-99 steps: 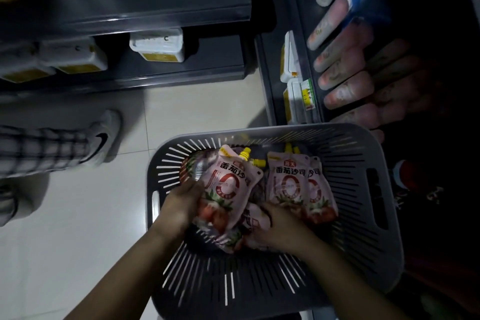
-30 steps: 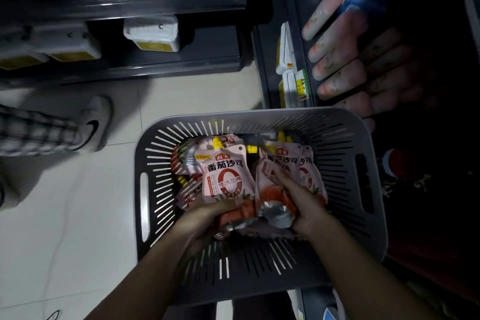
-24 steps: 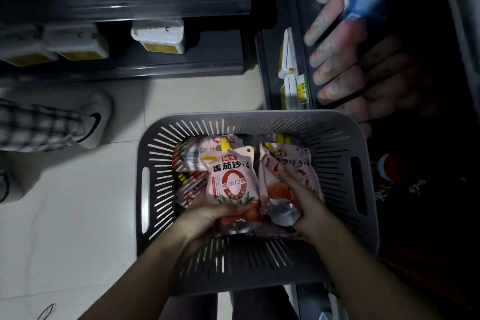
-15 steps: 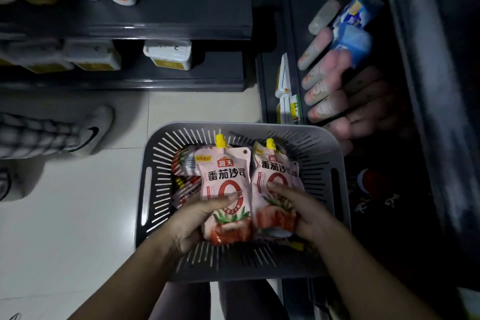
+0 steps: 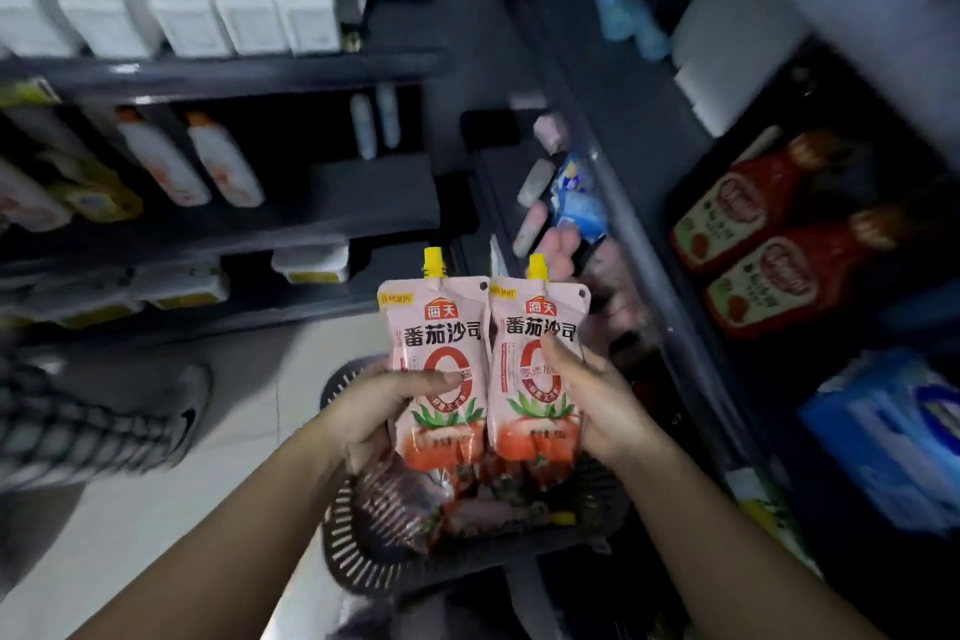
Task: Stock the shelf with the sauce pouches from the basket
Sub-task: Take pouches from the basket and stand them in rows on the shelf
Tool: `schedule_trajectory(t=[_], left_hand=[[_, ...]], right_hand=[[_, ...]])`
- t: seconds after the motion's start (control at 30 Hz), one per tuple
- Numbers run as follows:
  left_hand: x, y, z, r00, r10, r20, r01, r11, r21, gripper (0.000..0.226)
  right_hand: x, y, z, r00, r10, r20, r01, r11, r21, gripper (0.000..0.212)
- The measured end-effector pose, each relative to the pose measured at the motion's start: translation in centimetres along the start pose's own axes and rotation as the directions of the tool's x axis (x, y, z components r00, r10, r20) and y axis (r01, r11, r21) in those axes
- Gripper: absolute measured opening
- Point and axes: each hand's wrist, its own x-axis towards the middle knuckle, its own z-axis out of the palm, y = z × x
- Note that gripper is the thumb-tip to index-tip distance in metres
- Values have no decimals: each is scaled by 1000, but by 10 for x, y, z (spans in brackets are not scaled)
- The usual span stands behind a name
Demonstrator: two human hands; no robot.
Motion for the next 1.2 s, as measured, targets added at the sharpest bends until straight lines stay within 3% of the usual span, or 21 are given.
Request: schedule_trajectory(t=[0.1, 0.27, 0.43, 0.7, 0.8, 0.97, 1.2], left_hand=[[-23, 28, 16, 993, 115, 34, -118, 989, 89, 31], [-57, 68, 34, 969, 212, 124, -232, 958, 170, 22], [-86, 92, 60, 942, 209, 262, -275, 929, 247, 28], [-121, 90, 142, 860, 135, 493, -330, 883, 334, 40], [-140, 78, 180, 828, 112, 550, -351, 868, 351, 40], [-179, 51, 236, 746, 102, 658, -404, 855, 326, 43], [-244, -17, 324, 587, 84, 805, -500, 820, 278, 29]], right_hand=[[-29, -20, 16, 995, -95, -37, 97, 995, 33, 34], [-74, -50, 37, 977, -187, -106, 193, 980, 55, 52], [-126, -67, 46, 927, -290, -236, 337, 922, 192, 46], [-228, -84, 22, 816, -332, -473, 461, 868, 185, 46], [-270, -89, 13, 804, -342, -486, 471, 865, 172, 34], [-352, -92, -15, 698, -474, -536, 578, 816, 31, 12], [-486, -73, -68, 511, -651, -562, 695, 697, -175, 27]])
